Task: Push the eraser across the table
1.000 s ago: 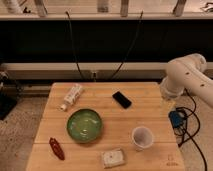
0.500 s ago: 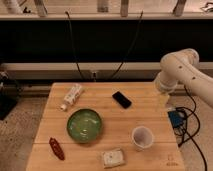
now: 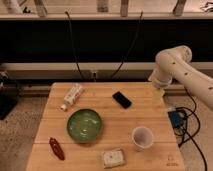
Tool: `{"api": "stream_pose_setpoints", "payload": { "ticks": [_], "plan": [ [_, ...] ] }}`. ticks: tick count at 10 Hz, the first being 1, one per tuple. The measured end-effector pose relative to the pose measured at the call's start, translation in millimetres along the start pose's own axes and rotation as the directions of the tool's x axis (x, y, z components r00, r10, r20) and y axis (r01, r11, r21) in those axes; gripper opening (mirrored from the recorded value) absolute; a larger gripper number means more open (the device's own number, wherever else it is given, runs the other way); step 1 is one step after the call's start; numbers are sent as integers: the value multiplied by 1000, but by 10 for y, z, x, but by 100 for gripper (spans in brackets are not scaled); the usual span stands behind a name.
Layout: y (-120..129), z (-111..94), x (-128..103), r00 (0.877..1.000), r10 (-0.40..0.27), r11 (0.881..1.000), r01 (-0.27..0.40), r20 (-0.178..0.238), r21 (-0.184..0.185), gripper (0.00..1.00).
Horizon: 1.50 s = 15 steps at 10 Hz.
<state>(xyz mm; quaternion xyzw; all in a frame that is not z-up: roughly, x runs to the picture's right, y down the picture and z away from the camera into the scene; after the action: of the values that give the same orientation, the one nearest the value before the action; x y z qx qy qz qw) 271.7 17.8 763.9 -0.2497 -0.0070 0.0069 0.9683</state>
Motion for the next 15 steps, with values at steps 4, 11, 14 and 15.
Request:
{"api": "stream_pose_setpoints", "payload": {
  "ticks": [4, 11, 14, 15],
  "plan": [
    [-88, 60, -19, 1000, -4, 1000, 4, 7, 6, 80],
    [-224, 220, -77, 1000, -4, 1000, 3, 21, 13, 80],
    [-236, 279, -28, 1000, 3, 1000, -3, 23, 11, 80],
    [-261, 305, -53, 1000, 1, 1000, -1, 25, 12, 80]
  ]
}}
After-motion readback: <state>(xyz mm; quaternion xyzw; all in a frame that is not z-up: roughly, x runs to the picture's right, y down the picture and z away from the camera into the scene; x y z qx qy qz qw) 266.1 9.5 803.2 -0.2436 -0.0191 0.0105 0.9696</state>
